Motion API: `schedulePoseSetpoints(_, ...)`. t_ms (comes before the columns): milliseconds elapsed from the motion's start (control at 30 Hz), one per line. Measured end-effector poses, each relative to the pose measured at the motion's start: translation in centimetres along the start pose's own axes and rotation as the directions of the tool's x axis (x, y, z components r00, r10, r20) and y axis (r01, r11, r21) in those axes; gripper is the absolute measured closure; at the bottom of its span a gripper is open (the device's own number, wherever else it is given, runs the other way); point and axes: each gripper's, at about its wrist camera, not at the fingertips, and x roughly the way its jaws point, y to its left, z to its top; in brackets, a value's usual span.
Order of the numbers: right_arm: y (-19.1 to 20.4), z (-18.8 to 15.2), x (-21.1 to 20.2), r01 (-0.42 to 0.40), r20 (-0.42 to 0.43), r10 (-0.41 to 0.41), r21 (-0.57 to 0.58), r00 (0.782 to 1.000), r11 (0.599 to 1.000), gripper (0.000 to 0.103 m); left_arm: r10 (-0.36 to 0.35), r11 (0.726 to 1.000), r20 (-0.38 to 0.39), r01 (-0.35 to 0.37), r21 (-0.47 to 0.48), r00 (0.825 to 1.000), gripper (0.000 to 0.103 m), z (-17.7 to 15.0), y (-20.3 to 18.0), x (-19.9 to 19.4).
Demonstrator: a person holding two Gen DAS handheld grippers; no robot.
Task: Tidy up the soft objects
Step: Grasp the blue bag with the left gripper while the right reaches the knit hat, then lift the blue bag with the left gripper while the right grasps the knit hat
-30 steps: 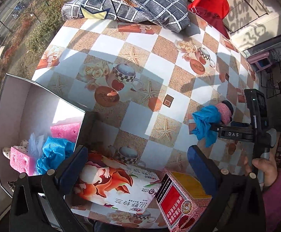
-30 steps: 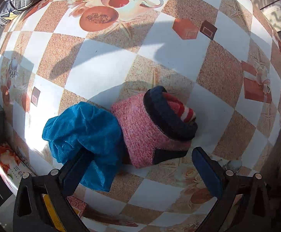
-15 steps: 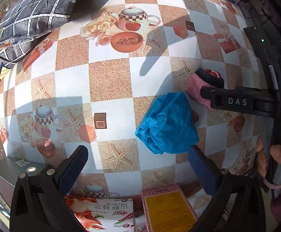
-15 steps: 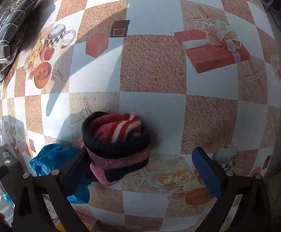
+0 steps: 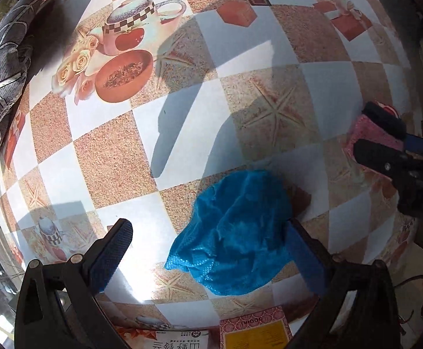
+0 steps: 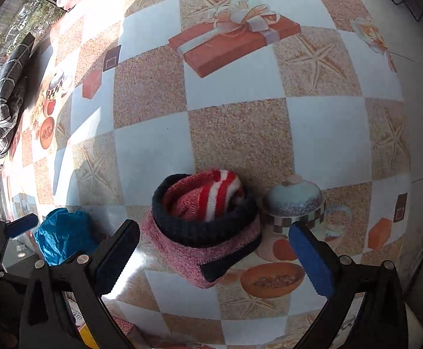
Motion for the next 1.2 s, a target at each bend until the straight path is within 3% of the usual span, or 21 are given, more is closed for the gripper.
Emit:
schedulePoseSetpoints(167, 2.3, -0.3, 1.2, 0.143, 0.017, -0.142, -0.070, 0.990, 0.987, 0.000, 0.019, 0.999, -0.064, -0.017, 0.036, 0.998, 0.000, 0.4, -0.2, 2.4)
schedulePoseSetpoints(267, 3.7, 0.1, 2.1, 0.140, -0.007, -0.141, -0.069, 0.990, 0.988, 0.000, -0.009, 0.999, -0.061, 0.011, 0.040, 0.998, 0.000, 0.2, 0.2, 2.5)
schedulePoseSetpoints(433, 4.2, 0.8, 2.5, 0.141, -0.021, -0.143, -0.074, 0.989, 0.987, 0.000, 0.006, 0.998, -0.064, -0.002, 0.069, 0.998, 0.000, 0.2, 0.2, 2.5)
schedulePoseSetpoints(467, 5.8, 0.9, 2.8, 0.148, -0.023, -0.150, -0.078, 0.988, 0.986, 0.000, 0.019, 0.997, -0.056, -0.014, 0.081, 0.998, 0.000, 0.5, -0.2, 2.3)
schedulePoseSetpoints(533, 6.6, 0.7, 2.8, 0.160, -0.002, -0.161, -0.093, 0.987, 0.983, 0.012, 0.046, 0.993, -0.039, -0.042, 0.110, 0.998, 0.003, 0.4, -1.1, 1.9)
schedulePoseSetpoints(567, 6.9, 0.4, 2.6, 0.160, 0.012, -0.159, -0.101, 0.987, 0.982, 0.016, 0.035, 0.992, -0.028, -0.032, 0.119, 0.999, 0.012, 0.3, -1.5, 1.6)
schedulePoseSetpoints(600, 7.0, 0.3, 2.3, 0.160, 0.026, -0.158, -0.107, 0.987, 0.981, 0.030, 0.012, 0.992, -0.021, -0.009, 0.122, 1.000, 0.019, 0.1, -1.7, 1.3)
schedulePoseSetpoints(633, 7.2, 0.2, 1.9, 0.161, 0.040, -0.157, -0.114, 0.987, 0.980, 0.049, 0.005, 0.993, -0.010, -0.004, 0.120, 1.000, 0.035, -0.1, -1.9, 0.8)
schedulePoseSetpoints(667, 7.3, 0.1, 1.6, 0.160, 0.050, -0.155, -0.119, 0.987, 0.980, 0.059, 0.010, 0.993, 0.002, -0.010, 0.121, 1.000, 0.058, -0.3, -2.1, 0.4)
schedulePoseSetpoints(700, 7.1, 0.1, 1.2, 0.148, 0.056, -0.142, -0.119, 0.988, 0.982, 0.078, 0.016, 0.993, 0.011, -0.017, 0.120, 1.000, 0.068, -0.4, -2.2, 0.1)
schedulePoseSetpoints(733, 6.9, 0.1, 1.0, 0.126, 0.051, -0.121, -0.111, 0.991, 0.986, 0.082, 0.029, 0.993, 0.025, -0.031, 0.114, 0.999, 0.070, -0.6, -2.1, -0.3)
schedulePoseSetpoints(1033, 6.5, -2.7, -3.0, 0.031, 0.110, -0.021, -0.094, 0.994, 0.995, 0.082, 0.073, 0.996, 0.164, -0.079, 0.031, 0.984, 0.071, -4.0, 0.0, -5.3)
schedulePoseSetpoints(1200, 7.1, -5.1, -5.7, -0.012, 0.149, 0.027, -0.104, 0.989, 0.995, 0.082, 0.040, 0.999, 0.238, -0.038, -0.014, 0.970, 0.070, -7.1, 1.7, -7.8)
